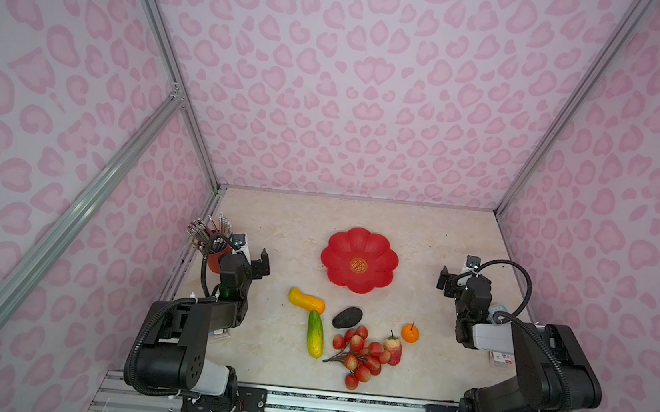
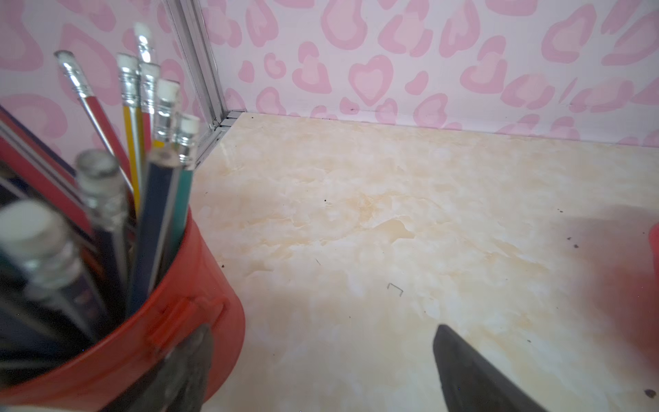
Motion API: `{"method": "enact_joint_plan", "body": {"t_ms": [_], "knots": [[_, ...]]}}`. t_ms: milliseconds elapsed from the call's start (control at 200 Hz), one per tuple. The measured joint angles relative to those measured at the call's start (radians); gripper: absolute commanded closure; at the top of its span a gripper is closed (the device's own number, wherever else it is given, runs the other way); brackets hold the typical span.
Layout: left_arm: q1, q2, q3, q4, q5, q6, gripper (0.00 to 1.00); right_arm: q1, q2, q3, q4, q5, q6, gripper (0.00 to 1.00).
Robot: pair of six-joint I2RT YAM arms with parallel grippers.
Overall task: Place and organize the fake fruits in the fruit bowl
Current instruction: 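Raise both arms from rest toward the fruits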
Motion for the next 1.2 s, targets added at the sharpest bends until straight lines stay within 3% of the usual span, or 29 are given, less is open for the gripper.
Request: {"method": "enact_joint_plan", "body": {"t_ms": [880,935,1115,1200], "knots": [[0.035,0.001,0.009,-0.001,0.071,-0.005,0.03,-0.003,-0.001,0.000,0.000,-0.006,0.000,0.00],[0.036,-0.004,0.022,-0.024,0.068,-0.012,0.00,-0.003,-0.009,0.001,-0.003,-0.012,0.000,0.00],[0.048,-0.116,0.164,-0.220,0.051,-0.051,0.03,0.001,-0.141,0.122,-0.221,-0.017,0.012,0.00],[0.048,-0.193,0.190,-0.299,0.067,-0.108,0.03,-0.002,-0.238,0.203,-0.389,-0.002,0.140,0.01]]}}
